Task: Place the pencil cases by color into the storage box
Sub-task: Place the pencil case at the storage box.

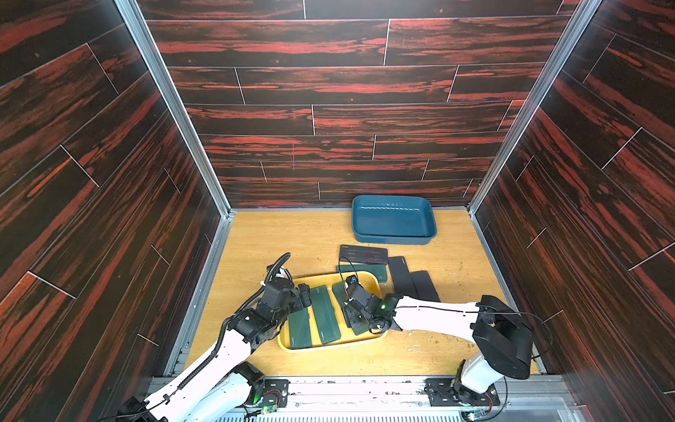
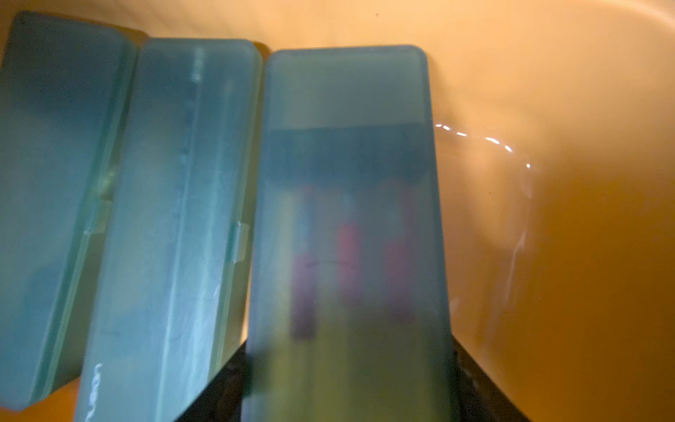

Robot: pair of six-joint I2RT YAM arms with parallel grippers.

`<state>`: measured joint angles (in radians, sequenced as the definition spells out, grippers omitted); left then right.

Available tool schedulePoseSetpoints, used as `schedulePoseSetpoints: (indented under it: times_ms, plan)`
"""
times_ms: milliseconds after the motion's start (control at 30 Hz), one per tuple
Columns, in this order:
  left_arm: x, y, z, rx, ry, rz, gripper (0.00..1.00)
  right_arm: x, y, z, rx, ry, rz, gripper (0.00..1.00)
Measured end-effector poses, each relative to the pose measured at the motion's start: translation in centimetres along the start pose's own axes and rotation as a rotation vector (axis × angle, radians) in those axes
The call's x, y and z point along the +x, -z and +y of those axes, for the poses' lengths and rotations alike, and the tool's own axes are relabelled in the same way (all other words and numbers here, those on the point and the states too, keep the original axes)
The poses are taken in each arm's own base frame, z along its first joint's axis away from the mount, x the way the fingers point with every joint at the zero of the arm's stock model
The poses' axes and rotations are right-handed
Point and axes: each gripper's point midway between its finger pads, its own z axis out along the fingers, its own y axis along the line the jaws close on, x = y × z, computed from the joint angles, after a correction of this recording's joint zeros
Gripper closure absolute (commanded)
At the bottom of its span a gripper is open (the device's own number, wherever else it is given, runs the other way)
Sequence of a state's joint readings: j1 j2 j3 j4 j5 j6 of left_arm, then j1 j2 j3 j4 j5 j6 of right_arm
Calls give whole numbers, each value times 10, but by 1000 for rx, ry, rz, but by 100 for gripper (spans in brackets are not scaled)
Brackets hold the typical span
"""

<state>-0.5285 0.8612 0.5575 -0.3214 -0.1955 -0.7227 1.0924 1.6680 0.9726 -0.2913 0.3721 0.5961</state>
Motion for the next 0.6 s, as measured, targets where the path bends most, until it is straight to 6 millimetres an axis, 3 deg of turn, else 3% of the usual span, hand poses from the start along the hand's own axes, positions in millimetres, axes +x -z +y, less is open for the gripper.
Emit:
schedulePoseSetpoints:
  times_ms: [600]
  plan:
    - [0, 2, 7, -32, 0, -7, 8, -2, -22, 9, 5, -36, 12, 48]
